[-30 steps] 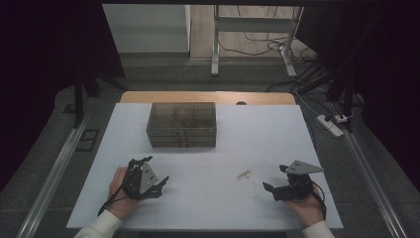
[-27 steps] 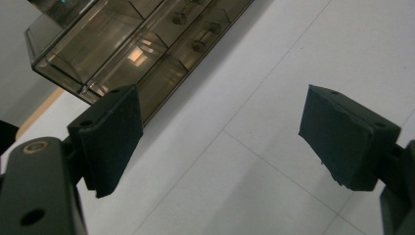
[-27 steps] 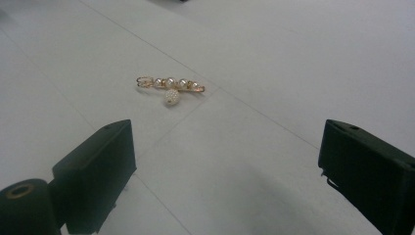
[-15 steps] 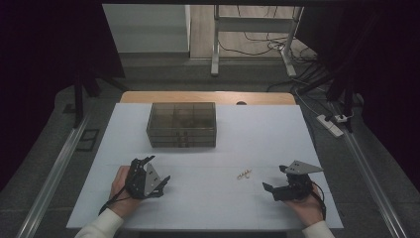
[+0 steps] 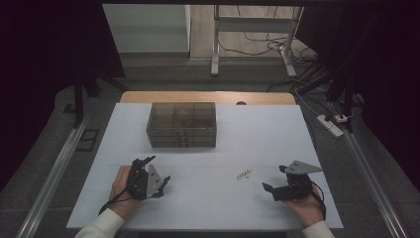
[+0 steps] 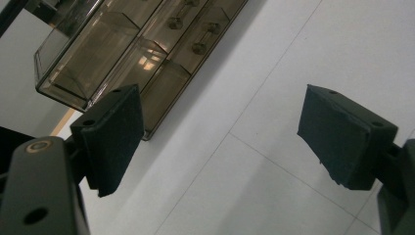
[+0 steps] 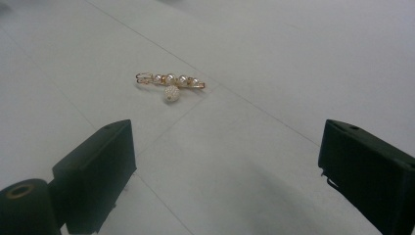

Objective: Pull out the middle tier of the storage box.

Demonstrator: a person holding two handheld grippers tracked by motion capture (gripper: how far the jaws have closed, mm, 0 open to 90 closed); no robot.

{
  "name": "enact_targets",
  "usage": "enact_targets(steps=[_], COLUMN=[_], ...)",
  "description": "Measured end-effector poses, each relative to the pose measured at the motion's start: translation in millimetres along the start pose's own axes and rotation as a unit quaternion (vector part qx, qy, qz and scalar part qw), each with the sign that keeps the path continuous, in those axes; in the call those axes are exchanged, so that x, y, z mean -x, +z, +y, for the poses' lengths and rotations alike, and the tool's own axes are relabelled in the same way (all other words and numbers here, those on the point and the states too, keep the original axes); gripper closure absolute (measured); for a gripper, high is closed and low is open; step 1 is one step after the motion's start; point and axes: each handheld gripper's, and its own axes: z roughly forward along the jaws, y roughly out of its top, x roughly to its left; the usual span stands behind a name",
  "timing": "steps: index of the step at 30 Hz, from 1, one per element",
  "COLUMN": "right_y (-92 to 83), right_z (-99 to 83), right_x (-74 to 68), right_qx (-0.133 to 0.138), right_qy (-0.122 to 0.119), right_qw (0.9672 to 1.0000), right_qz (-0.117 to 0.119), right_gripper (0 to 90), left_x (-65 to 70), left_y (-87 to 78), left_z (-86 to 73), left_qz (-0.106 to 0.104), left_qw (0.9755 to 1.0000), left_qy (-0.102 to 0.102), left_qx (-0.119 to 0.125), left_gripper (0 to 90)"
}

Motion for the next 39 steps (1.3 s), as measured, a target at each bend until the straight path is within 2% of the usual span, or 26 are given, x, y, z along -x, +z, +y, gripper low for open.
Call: enact_targets(steps=[10,20,23,33,35,39], right_y=[0.3,0.1,0.4,1.0,0.9,0.9], right_z=[0.0,-0.1,-0.2,-0.2,-0.3,-0.4], right_x=[-0.4,0.0,0.2,-0.2,-0.3,0.0], right_qx=[-0.002,-0.001,-0.001,-0.005,-0.004,-0.004], right_qy=[0.001,0.002,0.003,0.003,0.003,0.003], right_qw=[1.0000,1.0000,1.0000,1.0000,1.0000,1.0000], right_qz=[-0.001,0.000,0.000,0.000,0.000,-0.002], right_gripper=[6.8,6.7,6.7,6.8,6.7,6.8], left_x=[1.4,6.2,8.9,10.8,11.4,13.3], left_y=[2.9,10.0,11.5,15.2,17.0,18.6], left_z=[1.6,4.4,4.7,7.4,8.1,10.0], left_qz=[0.013,0.025,0.033,0.038,0.037,0.037], left_qw=[0.9998,0.9984,0.9971,0.9968,0.9961,0.9963], left_qy=[0.017,0.050,0.066,0.069,0.077,0.076], left_qx=[0.003,-0.010,-0.015,-0.015,-0.021,-0.015], left_gripper=[17.9,18.1,18.2,18.6,18.5,18.8])
